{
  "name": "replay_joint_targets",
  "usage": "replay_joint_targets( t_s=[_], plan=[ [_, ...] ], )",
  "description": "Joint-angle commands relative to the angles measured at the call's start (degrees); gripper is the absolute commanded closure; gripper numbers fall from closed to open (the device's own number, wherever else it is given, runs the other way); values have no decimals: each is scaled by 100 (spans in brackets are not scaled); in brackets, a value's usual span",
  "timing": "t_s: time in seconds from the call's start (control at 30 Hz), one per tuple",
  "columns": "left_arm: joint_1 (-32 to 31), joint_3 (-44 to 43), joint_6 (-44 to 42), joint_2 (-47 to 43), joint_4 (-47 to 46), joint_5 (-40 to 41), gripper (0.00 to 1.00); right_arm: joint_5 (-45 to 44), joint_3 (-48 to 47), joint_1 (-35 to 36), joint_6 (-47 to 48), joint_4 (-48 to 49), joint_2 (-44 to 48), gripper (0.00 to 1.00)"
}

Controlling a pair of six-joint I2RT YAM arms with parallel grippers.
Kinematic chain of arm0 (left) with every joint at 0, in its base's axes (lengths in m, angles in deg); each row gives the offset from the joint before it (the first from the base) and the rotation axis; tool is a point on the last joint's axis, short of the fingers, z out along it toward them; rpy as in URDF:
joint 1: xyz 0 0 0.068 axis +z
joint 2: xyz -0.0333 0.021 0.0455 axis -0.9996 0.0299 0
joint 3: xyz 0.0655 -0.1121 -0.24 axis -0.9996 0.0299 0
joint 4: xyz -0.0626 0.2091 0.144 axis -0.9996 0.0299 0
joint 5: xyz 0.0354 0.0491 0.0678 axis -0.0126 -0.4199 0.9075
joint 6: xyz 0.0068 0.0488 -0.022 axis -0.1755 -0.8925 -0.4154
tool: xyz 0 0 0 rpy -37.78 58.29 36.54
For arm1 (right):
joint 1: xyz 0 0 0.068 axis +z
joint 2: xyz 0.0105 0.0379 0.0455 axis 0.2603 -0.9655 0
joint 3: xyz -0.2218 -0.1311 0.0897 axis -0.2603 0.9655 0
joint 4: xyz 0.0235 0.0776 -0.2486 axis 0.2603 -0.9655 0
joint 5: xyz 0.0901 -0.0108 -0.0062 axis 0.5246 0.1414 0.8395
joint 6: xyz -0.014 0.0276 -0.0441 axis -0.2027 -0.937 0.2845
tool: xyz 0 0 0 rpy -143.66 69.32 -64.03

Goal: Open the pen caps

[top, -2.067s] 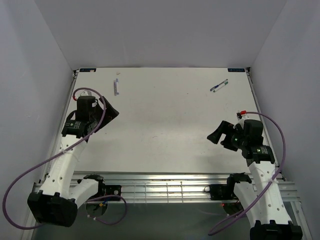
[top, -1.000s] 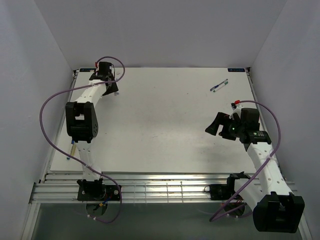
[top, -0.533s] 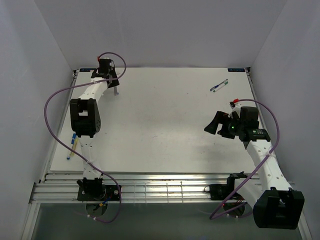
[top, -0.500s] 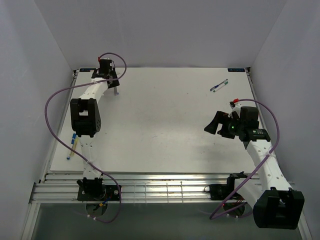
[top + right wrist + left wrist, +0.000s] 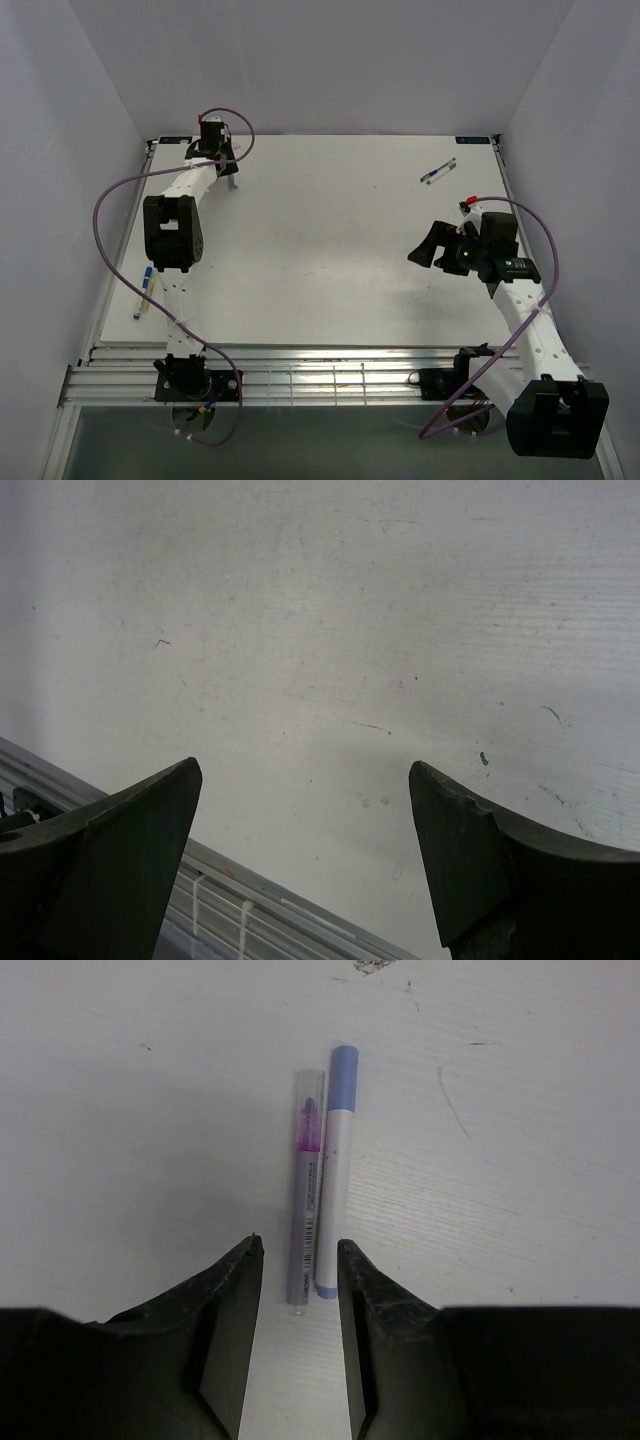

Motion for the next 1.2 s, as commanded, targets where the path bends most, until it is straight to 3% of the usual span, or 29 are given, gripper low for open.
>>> replay_joint_targets(
  t_s=[0.0,0.33,1.17],
  plan=[
    [68,-6,-64,-72,-165,48,54,107,-115,-14,125,218,44,10],
    [85,-15,-47,86,-192,-5,60,116,-150,-14,125,218,36,10],
    [85,161,-82,438,-280,-136,62,125,-132,-14,116,227,36,10]
  ],
)
